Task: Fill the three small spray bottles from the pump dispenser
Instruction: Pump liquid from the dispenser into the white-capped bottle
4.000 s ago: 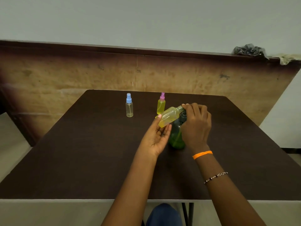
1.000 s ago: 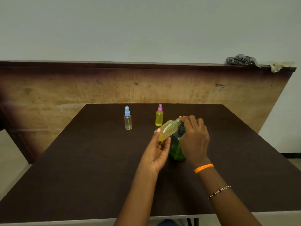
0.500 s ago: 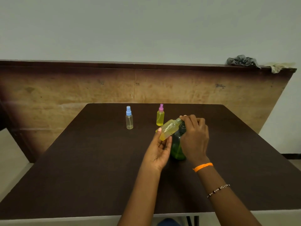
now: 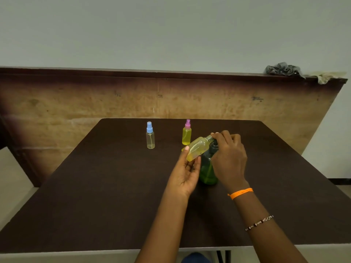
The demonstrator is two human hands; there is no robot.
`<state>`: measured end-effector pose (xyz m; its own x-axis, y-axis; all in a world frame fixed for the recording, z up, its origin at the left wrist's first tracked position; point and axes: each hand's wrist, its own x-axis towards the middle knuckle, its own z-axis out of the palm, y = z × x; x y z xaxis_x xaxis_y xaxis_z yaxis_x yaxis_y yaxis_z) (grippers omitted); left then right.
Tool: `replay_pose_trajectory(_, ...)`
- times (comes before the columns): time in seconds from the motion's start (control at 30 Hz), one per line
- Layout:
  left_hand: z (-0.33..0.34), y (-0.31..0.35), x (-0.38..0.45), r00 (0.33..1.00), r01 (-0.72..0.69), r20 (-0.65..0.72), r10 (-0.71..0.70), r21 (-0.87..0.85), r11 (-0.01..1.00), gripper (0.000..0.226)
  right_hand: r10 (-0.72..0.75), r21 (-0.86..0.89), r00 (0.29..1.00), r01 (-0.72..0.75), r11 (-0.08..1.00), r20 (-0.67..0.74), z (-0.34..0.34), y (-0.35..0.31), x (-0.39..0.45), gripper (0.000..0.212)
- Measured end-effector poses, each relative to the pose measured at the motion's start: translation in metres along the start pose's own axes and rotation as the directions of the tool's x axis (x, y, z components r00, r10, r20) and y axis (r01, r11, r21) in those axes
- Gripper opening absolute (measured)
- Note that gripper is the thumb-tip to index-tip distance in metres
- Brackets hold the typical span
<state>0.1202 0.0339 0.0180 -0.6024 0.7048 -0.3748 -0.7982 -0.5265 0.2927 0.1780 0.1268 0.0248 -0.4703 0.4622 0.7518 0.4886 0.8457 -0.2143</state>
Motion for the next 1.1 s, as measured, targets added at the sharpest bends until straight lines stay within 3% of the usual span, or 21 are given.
replay_pose_trajectory(0.13,-0.002,0.001,0.000,1.000,0.013,0.013,-0.013,0.004,1.000,0.026,-0.022,-0.011,1.000,0.022,1.000,0.001,-0.005,-0.001,0.006,0.033)
replay_pose_trajectory(0.3,0.000,0.003,0.001,0.999,0.023,0.039,-0.024,0.020,1.000,0.033,-0.016,-0.036,0.988,0.021,0.999,0.155,-0.017,-0.003,0.023,0.027)
replay_pose_trajectory(0.53,-0.009,0.003,0.008,0.998,0.029,0.050,-0.030,0.031,0.999,0.035,-0.005,-0.064,1.000,0.005,0.998,0.003,0.003,-0.002,-0.006,0.043)
replay_pose_trajectory(0.73,-0.003,0.002,0.001,0.998,0.033,0.062,-0.034,0.025,0.999,0.026,-0.045,-0.131,0.999,0.048,0.990,0.019,-0.014,-0.003,0.015,0.022)
replay_pose_trajectory(0.87,-0.002,0.003,-0.001,0.997,0.032,0.064,-0.033,0.017,0.999,0.019,-0.011,-0.026,1.000,0.012,1.000,0.027,-0.014,-0.003,0.015,0.028)
replay_pose_trajectory(0.93,-0.005,0.001,0.003,0.998,0.031,0.056,-0.032,0.019,0.999,0.018,-0.004,-0.040,1.000,0.003,0.999,-0.016,-0.005,-0.001,0.004,0.037)
replay_pose_trajectory(1.1,-0.011,0.001,0.006,0.998,0.036,0.055,-0.037,0.015,0.999,0.025,0.020,-0.073,0.999,-0.023,0.997,-0.041,0.004,0.000,-0.003,0.038)
